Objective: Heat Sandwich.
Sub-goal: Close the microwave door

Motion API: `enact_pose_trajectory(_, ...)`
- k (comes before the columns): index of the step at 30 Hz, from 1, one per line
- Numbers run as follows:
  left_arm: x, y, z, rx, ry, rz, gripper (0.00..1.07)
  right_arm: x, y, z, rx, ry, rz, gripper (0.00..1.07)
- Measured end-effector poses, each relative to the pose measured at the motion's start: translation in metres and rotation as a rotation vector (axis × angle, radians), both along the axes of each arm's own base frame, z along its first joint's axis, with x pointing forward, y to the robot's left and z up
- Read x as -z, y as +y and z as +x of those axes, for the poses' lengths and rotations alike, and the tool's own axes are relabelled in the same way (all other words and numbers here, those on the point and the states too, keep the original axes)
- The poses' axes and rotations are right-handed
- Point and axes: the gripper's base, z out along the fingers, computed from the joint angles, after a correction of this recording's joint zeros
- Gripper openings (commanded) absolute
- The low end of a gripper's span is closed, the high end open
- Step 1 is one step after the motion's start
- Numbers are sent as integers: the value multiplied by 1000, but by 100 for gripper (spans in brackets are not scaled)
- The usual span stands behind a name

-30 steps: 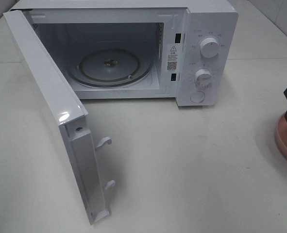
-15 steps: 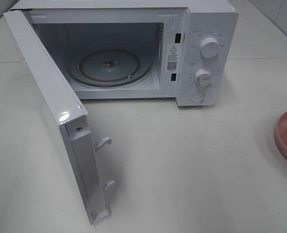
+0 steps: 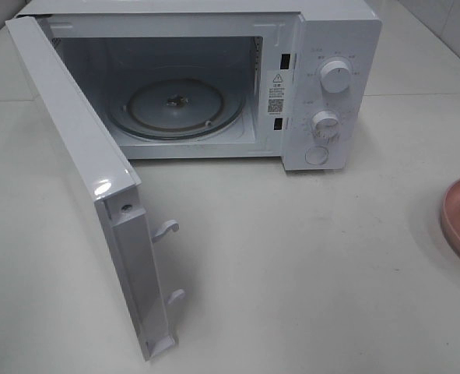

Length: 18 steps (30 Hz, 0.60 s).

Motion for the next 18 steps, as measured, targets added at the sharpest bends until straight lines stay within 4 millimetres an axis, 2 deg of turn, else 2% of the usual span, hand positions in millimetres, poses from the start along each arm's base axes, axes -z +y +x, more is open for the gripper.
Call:
enact_pose_trajectory(1, 0, 0, 0, 0, 0, 0, 101, 0, 0, 0, 0, 0, 0, 76)
enact_pose_trajectory(4, 0, 0, 0, 0, 0, 0, 101, 10, -5, -17, 28, -42, -7, 76)
enact_pose_trajectory(5, 0, 0, 0, 0, 0, 0, 101, 19, -8, -26, 44, -59, -10, 76)
enact_pose_trajectory(10, 0, 0, 0, 0, 0, 0, 101, 38, -12, -45, 63, -105, -15, 76)
enact_pose_trajectory(18, 0, 0, 0, 0, 0, 0, 101, 66, -13, -55, 57, -144, -5, 76)
